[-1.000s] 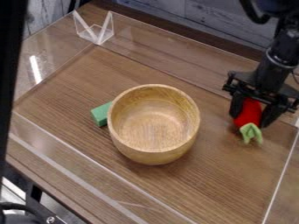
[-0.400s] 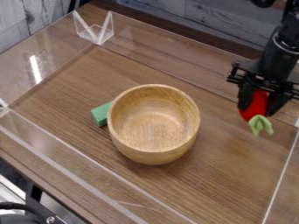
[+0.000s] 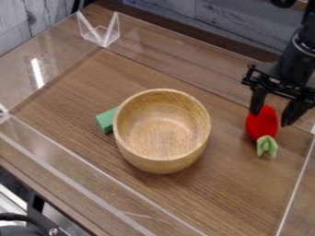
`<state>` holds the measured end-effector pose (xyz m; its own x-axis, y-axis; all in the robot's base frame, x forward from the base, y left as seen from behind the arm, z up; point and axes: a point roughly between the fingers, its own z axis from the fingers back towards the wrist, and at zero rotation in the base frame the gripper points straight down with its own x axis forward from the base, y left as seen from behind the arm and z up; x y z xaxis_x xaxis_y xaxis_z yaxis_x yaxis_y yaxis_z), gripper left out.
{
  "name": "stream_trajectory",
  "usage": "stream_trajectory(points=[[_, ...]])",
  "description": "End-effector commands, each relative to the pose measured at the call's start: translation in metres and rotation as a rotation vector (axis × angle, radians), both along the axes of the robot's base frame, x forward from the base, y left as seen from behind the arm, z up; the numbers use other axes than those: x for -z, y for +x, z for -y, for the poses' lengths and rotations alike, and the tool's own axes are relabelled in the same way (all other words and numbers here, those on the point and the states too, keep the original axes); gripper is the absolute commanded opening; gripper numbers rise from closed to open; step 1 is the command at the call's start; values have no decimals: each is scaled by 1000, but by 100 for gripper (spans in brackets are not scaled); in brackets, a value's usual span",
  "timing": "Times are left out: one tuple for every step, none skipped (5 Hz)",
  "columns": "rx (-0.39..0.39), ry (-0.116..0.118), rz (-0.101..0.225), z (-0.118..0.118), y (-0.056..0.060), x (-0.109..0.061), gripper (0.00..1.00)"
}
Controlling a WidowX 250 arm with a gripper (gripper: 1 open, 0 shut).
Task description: Move the red object to the right side of the table
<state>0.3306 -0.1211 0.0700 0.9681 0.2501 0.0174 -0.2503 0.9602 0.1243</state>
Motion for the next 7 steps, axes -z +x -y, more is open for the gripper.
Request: stream_trajectory(points=[[8, -26, 59, 6, 18, -22, 0], [58, -28, 83, 6, 15, -20, 0], [107, -31, 112, 5, 12, -21, 0], [66, -29, 139, 9, 7, -32, 0], [30, -30, 159, 13, 0, -39, 0], [-4, -29, 165, 16, -6, -40, 0], [4, -29, 155, 12, -12, -37, 0]])
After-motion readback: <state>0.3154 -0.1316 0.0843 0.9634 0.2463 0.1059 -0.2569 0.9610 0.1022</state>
